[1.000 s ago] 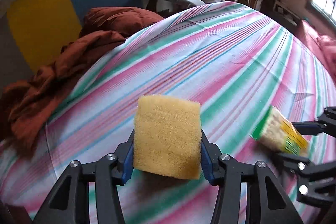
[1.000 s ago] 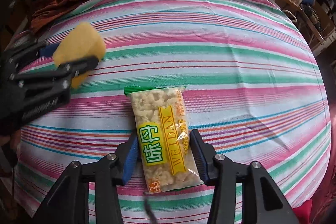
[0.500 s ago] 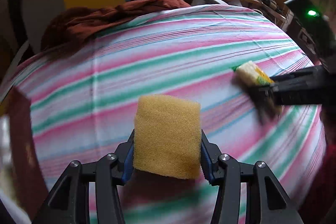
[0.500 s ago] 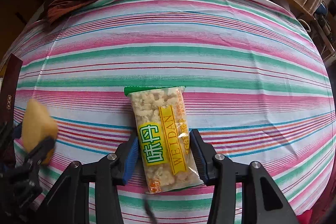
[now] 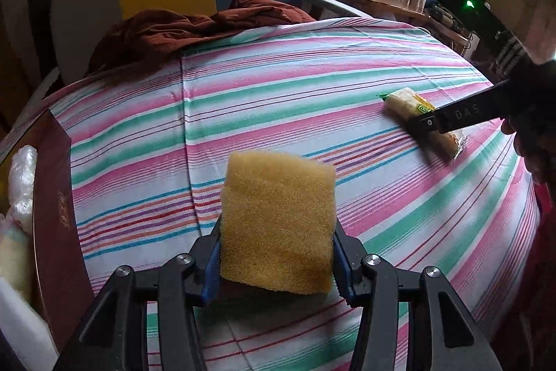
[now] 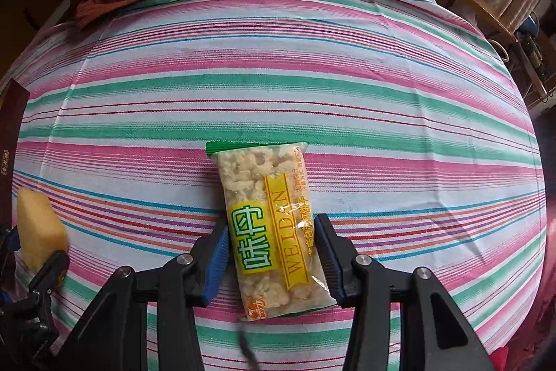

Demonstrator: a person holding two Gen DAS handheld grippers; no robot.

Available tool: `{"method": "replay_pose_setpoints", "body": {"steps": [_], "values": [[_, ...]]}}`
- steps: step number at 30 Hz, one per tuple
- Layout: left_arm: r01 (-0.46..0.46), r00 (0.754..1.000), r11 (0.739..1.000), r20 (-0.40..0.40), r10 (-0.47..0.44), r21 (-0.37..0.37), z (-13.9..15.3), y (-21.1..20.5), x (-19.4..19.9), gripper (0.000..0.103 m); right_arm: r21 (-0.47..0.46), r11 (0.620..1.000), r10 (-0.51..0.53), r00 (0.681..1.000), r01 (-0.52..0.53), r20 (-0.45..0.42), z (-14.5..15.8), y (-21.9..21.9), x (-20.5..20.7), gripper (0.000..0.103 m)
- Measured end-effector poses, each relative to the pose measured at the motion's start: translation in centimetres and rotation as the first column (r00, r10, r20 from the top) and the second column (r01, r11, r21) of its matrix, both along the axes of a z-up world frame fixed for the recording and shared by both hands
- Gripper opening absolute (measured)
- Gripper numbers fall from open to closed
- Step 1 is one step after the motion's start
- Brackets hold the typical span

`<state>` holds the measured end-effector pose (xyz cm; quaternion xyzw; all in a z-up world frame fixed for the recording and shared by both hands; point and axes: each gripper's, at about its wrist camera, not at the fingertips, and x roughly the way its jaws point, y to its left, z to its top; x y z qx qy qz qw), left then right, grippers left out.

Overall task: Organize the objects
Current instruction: 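Carry the yellow sponge and WEIDAN snack bag over the gold tray with both tools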

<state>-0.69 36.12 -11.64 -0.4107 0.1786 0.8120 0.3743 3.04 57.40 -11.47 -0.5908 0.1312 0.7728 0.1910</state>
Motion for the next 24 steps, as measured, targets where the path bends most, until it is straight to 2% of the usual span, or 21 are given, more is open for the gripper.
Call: {"method": "replay_pose_setpoints", "body": {"steps": [3,6,11,24], "values": [[0.007,1.000,1.000,-0.016,-0.007,0.005,-0.1,-0.1,0.2,0.053,-0.019,1.000,-0.021,1.000,0.021,0.018,0.1,-0.7,-0.6,0.047],[0.009,0.999,1.000,-0.031,-0.008,0.015,-0.3,-0.1,0.3,0.054,-0.043,0.999,-0.003,1.000,0.002,-0.016,0.5,-2.5,-1.6,0.046],[0.004,0.999,1.000,-0.039,-0.003,0.022,-0.5,-0.1,0.3,0.056,-0.008,0.998,0.064,0.998,-0.064,-0.026,0.4,-4.8,-2.6,0.046],[0.003,0.998,1.000,-0.059,-0.001,0.031,-0.7,-0.1,0.5,0.056,0.026,0.994,0.103,0.994,-0.102,-0.029,-0.1,-6.2,-3.0,0.047]]}}
